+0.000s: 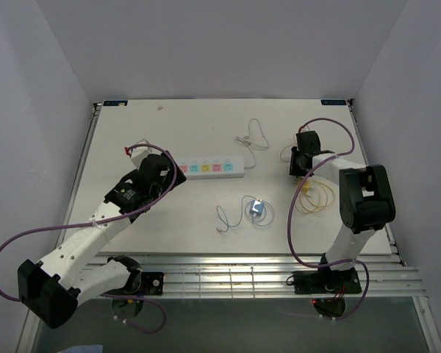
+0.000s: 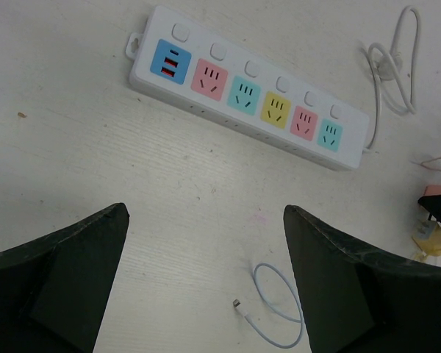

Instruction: Insert the plug

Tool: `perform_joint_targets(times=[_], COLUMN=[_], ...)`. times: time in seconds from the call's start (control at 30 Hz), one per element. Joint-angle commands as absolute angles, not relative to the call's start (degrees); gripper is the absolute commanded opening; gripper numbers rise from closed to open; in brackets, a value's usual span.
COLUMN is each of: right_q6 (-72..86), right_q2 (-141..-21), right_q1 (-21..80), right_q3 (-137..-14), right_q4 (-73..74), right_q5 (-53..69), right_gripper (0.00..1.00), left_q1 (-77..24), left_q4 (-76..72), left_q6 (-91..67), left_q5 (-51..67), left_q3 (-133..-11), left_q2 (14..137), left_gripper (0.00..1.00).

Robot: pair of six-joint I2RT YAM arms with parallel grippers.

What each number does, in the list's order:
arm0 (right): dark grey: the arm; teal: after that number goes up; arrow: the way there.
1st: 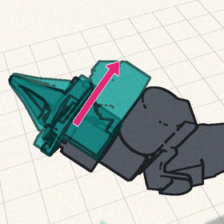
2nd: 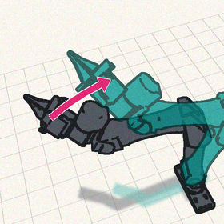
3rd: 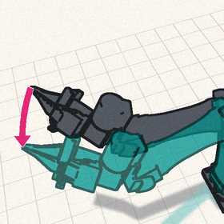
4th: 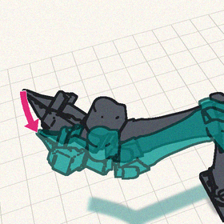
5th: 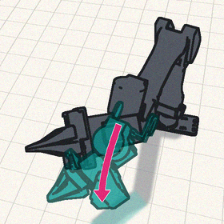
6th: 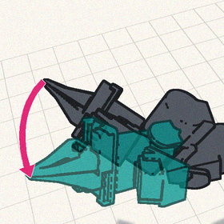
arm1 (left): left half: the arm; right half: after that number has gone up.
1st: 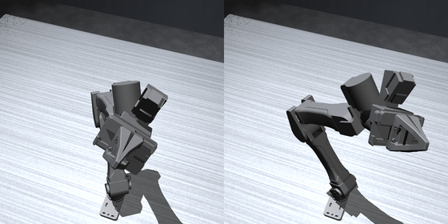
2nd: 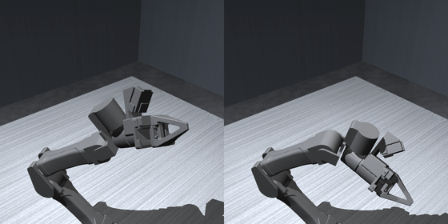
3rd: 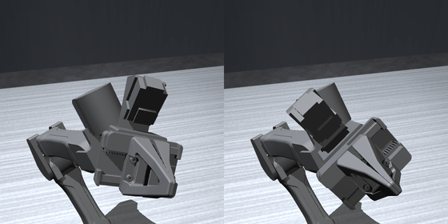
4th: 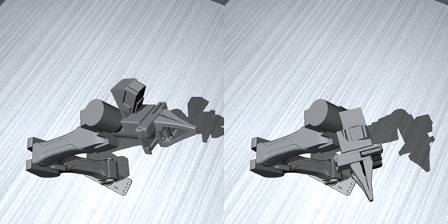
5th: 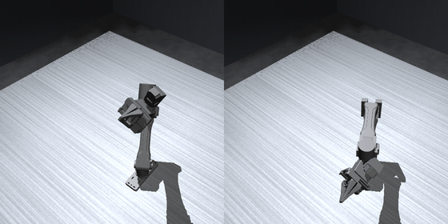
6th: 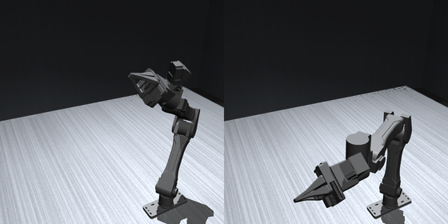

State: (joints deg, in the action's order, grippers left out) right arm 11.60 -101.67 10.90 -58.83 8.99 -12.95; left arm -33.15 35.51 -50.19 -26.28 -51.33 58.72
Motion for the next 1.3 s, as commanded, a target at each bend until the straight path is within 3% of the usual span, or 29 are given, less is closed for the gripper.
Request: perform_joint_targets(times=[0.0,0.23,0.4,0.57,0.67,0.9,1.1,1.17,1.2,1.27], right_q6=[10.4,6.4,5.8,16.4,20.5,28.5,29.2,20.9,15.8,8.4], right_q2=[-97.3,-86.2,-78.1,-74.6,-73.7,-75.8,-79.7,-80.6,-80.9,-81.6], right_q1=[11.1,11.0,11.1,11.2,13.0,19.9,23.1,23.7,24.1,25.0], right_q3=[-61.3,-60.2,-58.6,-55.2,-53.7,-52.9,-52.6,-53.8,-57.4,-59.8], right_q4=[9.6,10.2,9.6,1.3,-3.4,-6.7,-7.7,-2.1,10.4,18.1], right_q5=[-9.5,11.4,35.0,60.3,66.1,69.7,72.0,66.1,62.4,52.5], right_gripper=[0.17,0.10,0.10,0.08,0.08,0.08,0.08,0.08,0.08,0.08], left_q1=[-32.9,-32.8,-32.9,-32.9,-32.9,-32.9,-32.9,-32.9,-32.9,-32.9], left_q4=[34.9,34.5,29.8,19.5,12.8,7.1,9.1,10.7,13.6,16.2], left_q6=[-49.6,-47.9,-43.3,-35.6,-35.3,-35.6,-34.5,-34.6,-35.0,-35.2], left_q5=[-26.0,-22.4,-13.6,12.0,24.4,36.5,34.6,29.5,27.3,21.7], left_q3=[-51.2,-51.6,-50.9,-47.2,-44.3,-42.7,-43.1,-44.0,-45.7,-47.5], left_q2=[57.5,56.1,53.5,49.3,47.6,49.2,49.1,48.9,48.8,48.9], left_gripper=[0.98,0.98,0.98,0.98,0.98,0.98,0.98,0.98,0.98,0.98])
